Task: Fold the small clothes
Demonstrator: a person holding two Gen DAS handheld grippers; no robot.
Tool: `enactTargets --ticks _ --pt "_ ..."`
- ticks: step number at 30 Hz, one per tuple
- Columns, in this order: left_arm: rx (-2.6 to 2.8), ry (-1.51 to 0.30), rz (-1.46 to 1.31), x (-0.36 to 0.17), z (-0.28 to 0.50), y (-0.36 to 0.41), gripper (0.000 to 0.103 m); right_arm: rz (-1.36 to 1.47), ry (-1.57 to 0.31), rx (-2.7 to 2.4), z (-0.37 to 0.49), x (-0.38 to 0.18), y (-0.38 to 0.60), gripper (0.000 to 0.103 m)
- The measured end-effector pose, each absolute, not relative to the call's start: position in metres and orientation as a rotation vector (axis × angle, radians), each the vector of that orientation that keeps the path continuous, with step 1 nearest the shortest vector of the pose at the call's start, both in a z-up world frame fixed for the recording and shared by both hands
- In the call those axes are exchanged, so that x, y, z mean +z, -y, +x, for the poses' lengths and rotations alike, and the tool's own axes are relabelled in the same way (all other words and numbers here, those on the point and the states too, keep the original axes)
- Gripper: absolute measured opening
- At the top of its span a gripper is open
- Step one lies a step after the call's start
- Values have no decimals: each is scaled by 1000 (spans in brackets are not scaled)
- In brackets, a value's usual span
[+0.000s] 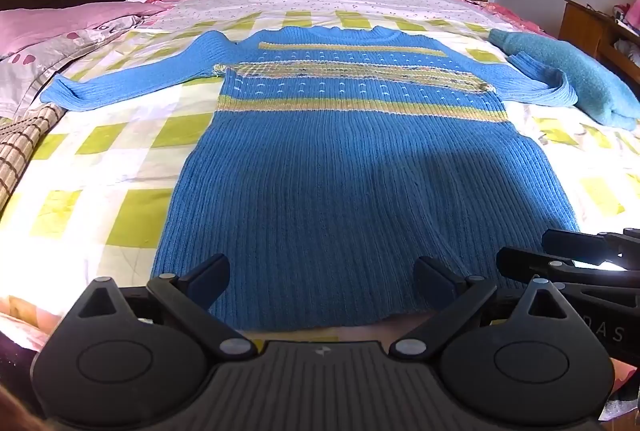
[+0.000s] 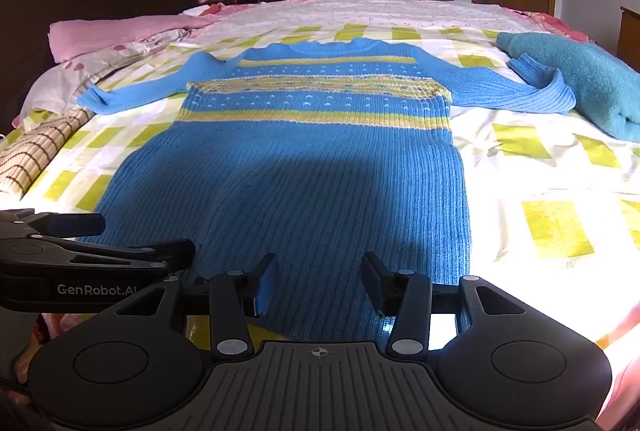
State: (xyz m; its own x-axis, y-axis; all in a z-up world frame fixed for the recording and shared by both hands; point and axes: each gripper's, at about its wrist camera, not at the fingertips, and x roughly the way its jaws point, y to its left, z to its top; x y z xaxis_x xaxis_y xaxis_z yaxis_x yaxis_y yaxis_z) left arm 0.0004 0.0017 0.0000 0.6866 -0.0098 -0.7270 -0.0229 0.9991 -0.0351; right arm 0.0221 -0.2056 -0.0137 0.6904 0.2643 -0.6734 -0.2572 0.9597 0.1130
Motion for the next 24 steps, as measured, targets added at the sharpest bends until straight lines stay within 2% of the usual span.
enactTargets --ticks 24 --pt "1 -868 -82 -13 4 -2 103 -10 -778 284 26 -19 203 46"
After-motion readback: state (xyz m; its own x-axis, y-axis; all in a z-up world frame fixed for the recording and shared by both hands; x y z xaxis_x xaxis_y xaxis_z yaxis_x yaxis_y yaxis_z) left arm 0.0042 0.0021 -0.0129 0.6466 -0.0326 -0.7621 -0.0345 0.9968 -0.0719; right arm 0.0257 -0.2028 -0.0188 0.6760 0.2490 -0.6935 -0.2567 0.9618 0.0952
